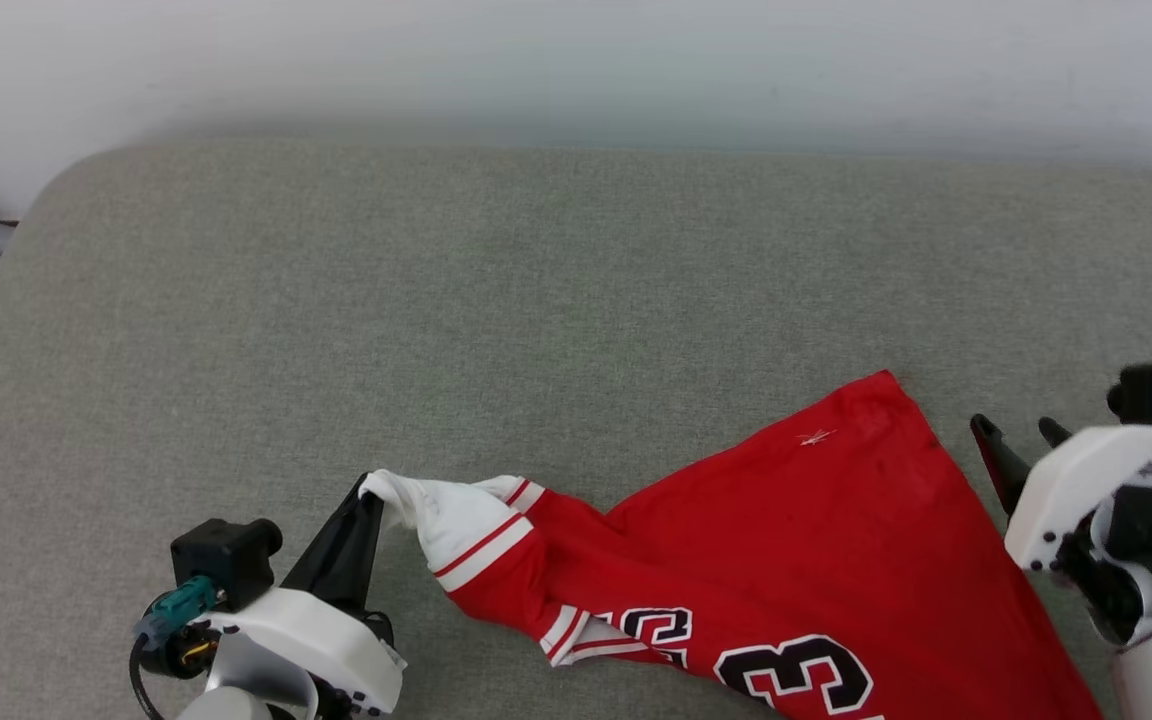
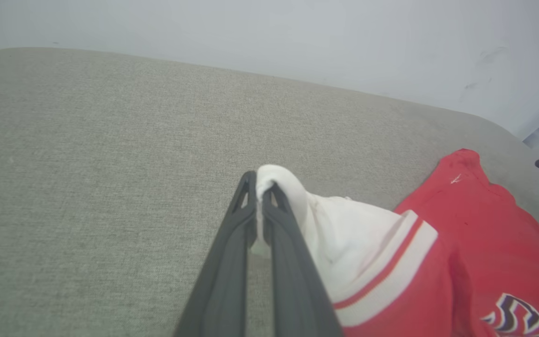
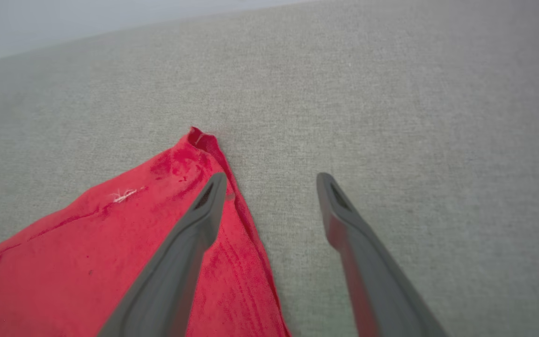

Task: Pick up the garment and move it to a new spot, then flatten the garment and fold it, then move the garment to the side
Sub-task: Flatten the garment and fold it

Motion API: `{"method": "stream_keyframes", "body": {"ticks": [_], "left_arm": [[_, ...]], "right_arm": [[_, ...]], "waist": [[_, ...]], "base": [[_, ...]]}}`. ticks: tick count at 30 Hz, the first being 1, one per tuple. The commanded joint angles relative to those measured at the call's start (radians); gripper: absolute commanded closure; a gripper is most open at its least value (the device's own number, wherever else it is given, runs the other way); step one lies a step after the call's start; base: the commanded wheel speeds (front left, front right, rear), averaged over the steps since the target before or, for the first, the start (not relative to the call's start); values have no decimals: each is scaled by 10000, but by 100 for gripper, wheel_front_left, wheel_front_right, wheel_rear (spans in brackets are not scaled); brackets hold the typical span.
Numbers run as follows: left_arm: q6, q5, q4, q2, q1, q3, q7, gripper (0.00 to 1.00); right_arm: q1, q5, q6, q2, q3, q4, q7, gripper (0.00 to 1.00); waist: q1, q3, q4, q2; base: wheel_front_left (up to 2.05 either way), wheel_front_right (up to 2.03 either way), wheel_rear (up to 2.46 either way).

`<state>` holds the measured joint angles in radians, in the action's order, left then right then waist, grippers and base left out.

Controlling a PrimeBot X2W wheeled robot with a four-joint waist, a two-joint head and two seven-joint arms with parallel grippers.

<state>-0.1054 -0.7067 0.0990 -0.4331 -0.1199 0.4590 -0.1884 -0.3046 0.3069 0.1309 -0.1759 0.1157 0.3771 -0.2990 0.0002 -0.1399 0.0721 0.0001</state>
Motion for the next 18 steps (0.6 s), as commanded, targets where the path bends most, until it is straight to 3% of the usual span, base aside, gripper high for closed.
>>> {"method": "stream_keyframes", "body": {"ticks": [1,6,10,18], "left_arm": [[82,89,-8,48,-202,49,-79,100],[222,196,-88,219,-598,146,-205,100],[320,262,-186,299,-836,248,-262,100],[520,333,-176,355,-1248,307,-368,100]], "right_arm": [[-464,28,-4,-169,-265,167,-597,0],[-1804,-7,-4,-790,-1375,665,-3028,0],[-2503,11,-4,-1075,-2079,922,-4237,0],[-3173,43,-4,-1073,-2661,2122,-4914,0]], "waist": [[-2,-308,278,-1],[-2,-653,582,-1],[-2,-911,789,-1],[-2,-1490,1044,-1]], "base": [[0,0,0],[0,0,0],[0,0,0],[0,0,0]]}}
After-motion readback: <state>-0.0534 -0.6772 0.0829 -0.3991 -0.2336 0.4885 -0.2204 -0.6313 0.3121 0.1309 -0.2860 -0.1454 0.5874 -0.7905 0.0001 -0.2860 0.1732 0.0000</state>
